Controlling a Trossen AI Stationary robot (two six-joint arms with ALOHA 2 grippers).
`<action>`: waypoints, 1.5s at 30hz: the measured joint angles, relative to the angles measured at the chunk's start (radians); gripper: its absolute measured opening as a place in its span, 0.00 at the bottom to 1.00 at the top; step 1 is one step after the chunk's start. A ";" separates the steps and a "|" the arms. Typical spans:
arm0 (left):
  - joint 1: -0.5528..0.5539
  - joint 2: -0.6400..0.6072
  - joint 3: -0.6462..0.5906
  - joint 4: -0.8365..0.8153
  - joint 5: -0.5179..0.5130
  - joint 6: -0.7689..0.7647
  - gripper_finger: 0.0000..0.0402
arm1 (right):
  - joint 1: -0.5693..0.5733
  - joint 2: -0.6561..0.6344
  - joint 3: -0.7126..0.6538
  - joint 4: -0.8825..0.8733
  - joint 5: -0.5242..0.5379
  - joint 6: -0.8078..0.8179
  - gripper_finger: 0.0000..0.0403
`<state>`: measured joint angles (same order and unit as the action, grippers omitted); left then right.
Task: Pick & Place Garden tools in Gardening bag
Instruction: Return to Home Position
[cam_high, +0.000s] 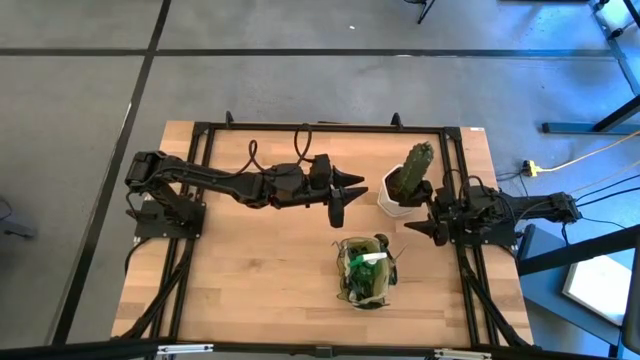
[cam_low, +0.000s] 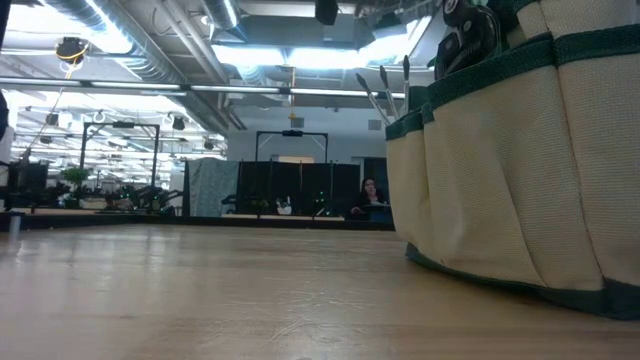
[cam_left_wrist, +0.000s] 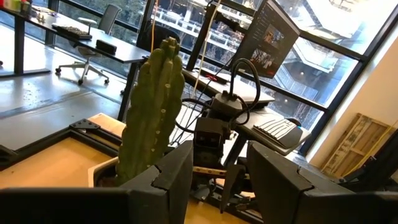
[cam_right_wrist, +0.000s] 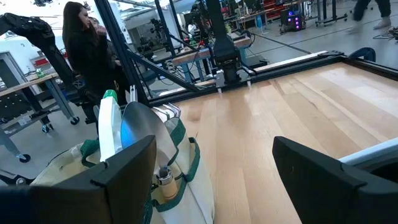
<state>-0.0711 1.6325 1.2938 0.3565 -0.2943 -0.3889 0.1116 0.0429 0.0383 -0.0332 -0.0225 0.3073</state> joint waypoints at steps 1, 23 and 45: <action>0.000 0.000 0.000 0.000 0.000 0.000 0.36 | 0.000 0.000 0.000 0.000 0.000 0.000 0.80; -0.007 0.000 0.000 0.000 0.000 -0.001 0.36 | 0.000 0.000 -0.001 0.000 -0.003 -0.002 0.80; -0.007 0.000 0.000 0.000 0.000 -0.017 0.36 | 0.001 0.001 -0.001 -0.005 -0.007 -0.001 0.80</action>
<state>-0.0780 1.6325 1.2938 0.3565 -0.2943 -0.4061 0.1127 0.0437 0.0376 -0.0380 -0.0292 0.3065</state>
